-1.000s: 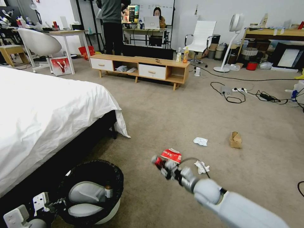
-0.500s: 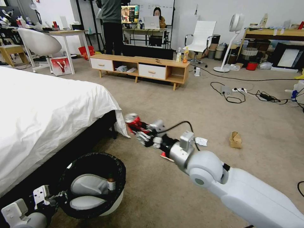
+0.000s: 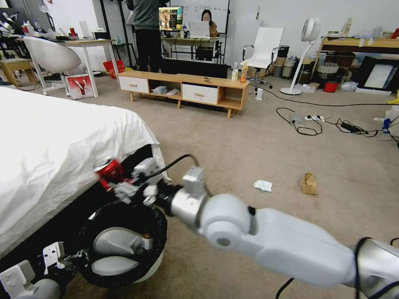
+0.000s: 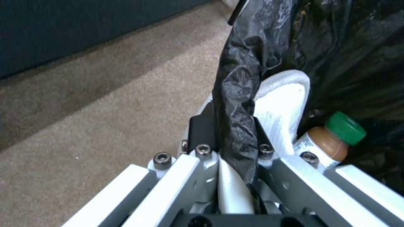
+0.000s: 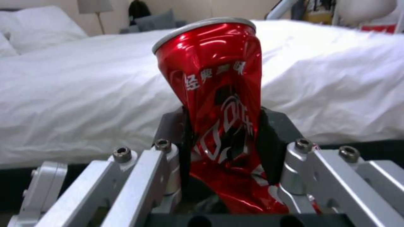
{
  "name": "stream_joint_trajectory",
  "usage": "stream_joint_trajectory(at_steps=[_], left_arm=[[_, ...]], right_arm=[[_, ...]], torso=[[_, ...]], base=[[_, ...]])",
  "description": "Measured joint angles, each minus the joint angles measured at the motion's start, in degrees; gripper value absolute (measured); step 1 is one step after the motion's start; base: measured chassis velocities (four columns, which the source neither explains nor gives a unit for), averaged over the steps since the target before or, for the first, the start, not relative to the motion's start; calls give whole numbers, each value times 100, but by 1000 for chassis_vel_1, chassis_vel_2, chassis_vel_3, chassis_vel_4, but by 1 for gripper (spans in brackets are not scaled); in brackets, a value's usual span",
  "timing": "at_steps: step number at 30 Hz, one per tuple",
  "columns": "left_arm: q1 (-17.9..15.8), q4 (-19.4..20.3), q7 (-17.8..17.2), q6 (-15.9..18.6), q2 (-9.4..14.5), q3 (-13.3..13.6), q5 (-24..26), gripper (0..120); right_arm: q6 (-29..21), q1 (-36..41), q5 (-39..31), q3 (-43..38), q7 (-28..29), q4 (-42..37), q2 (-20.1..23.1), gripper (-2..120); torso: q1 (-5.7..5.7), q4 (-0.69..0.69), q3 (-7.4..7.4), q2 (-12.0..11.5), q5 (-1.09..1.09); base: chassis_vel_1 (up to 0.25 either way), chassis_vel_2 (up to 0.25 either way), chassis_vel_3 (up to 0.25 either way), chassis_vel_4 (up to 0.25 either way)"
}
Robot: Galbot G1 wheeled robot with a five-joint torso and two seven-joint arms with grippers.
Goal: Pick up the trash bin and place the garbage on the floor into it.
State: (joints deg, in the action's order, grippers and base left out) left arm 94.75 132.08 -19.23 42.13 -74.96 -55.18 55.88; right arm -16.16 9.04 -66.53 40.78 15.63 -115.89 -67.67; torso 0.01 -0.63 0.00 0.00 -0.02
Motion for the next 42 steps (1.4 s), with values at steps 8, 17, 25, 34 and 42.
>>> stream_joint_trajectory(at_steps=[8, 17, 25, 34, 42], left_arm=[[-5, 36, -5, 0, 21, -26, 53, 3], [-2, 53, -6, 0, 0, -27, 55, 3], [13, 68, -1, 0, -39, -28, 47, 3], [4, 65, 2, 0, -60, -24, 30, 3], [0, 43, 8, 0, -61, -24, 27, 3]], right_arm=[[-39, -27, -17, 338, 62, 209, -167, 30], [-30, 116, 285, 629, 85, 473, -231, 30], [15, 215, 510, 734, 47, 694, -242, 30], [52, 352, 637, 761, 16, 747, -245, 30], [73, 484, 779, 824, -14, 795, -247, 31]], torso=[[0, 0, 0, 0, 1], [0, 0, 0, 0, 2], [0, -1, 0, 0, 2], [0, 0, 0, 0, 2], [0, 0, 0, 0, 2]], base=[[0, 0, 0, 0], [0, 0, 0, 0], [0, 0, 0, 0], [0, 0, 0, 0], [0, 0, 0, 0]])
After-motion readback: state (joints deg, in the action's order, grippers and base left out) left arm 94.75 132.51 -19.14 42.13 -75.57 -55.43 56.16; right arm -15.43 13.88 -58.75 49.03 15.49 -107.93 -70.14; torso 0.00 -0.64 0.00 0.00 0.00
